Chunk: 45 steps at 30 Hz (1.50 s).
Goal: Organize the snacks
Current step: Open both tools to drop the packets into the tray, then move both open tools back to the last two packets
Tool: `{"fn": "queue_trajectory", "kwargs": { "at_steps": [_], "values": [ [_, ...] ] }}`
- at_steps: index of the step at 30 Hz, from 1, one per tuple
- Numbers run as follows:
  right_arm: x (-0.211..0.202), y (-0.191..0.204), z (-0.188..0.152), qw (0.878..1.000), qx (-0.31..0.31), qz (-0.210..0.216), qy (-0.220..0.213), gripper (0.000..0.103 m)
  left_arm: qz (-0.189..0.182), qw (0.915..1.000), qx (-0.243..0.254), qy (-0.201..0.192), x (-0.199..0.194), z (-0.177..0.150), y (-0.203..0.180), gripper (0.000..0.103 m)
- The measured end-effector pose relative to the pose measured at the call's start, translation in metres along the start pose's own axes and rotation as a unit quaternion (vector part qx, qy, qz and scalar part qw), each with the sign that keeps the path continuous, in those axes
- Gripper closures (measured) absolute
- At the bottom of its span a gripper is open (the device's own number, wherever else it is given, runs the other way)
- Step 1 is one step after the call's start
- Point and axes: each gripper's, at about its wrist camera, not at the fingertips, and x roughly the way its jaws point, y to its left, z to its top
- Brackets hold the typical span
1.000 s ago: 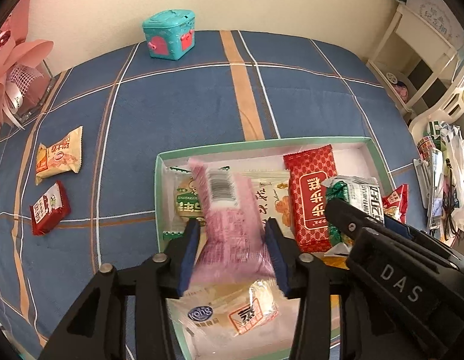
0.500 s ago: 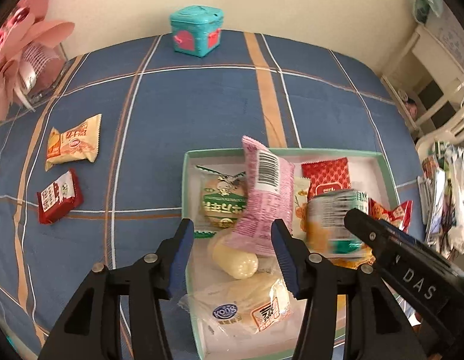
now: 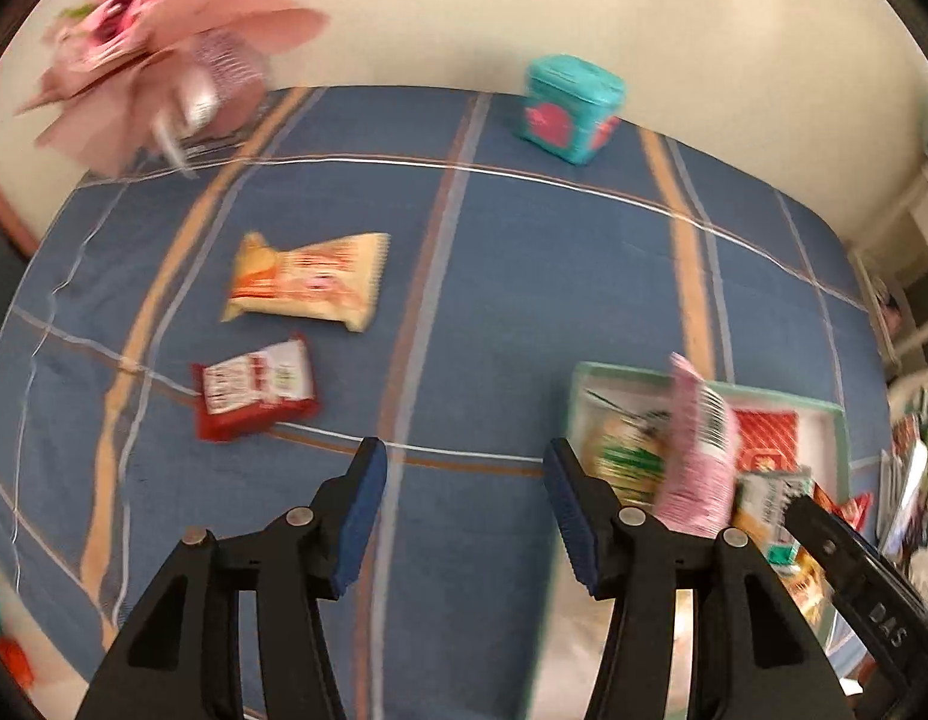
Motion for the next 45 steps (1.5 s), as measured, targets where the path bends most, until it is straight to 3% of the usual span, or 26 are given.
{"fn": "queue_trajectory", "kwargs": {
  "at_steps": [7,9,12,20,26,29,45],
  "values": [
    [0.003,0.027,0.001,1.000,-0.026,0.003,0.004,0.045,0.002,0.9990,-0.044,-0.001,-0.001,0.004,0.040,0.047],
    [0.006,0.034,0.001,0.999,-0.036,0.001,0.005,0.039,0.004,0.9988,-0.049,-0.001,-0.001,0.006,0.043,0.047],
    [0.008,0.041,-0.002,0.999,-0.046,-0.003,0.005,0.026,0.009,0.9985,-0.053,-0.002,-0.002,0.006,0.050,0.031],
    [0.015,0.055,-0.007,0.998,-0.063,-0.012,0.001,0.003,0.027,0.9978,-0.060,-0.006,0.001,0.009,0.064,0.020],
    [0.019,0.067,-0.011,0.997,-0.076,-0.017,-0.008,0.000,0.038,0.9972,-0.063,-0.009,0.002,0.011,0.076,0.018],
    [0.021,0.075,-0.013,0.996,-0.083,-0.016,-0.013,0.000,0.046,0.9966,-0.067,-0.013,0.003,0.011,0.086,0.004],
    [0.042,0.175,-0.040,0.983,-0.179,0.026,-0.023,0.000,0.061,0.9837,-0.167,-0.029,0.003,0.009,0.191,0.004]
  ]
}}
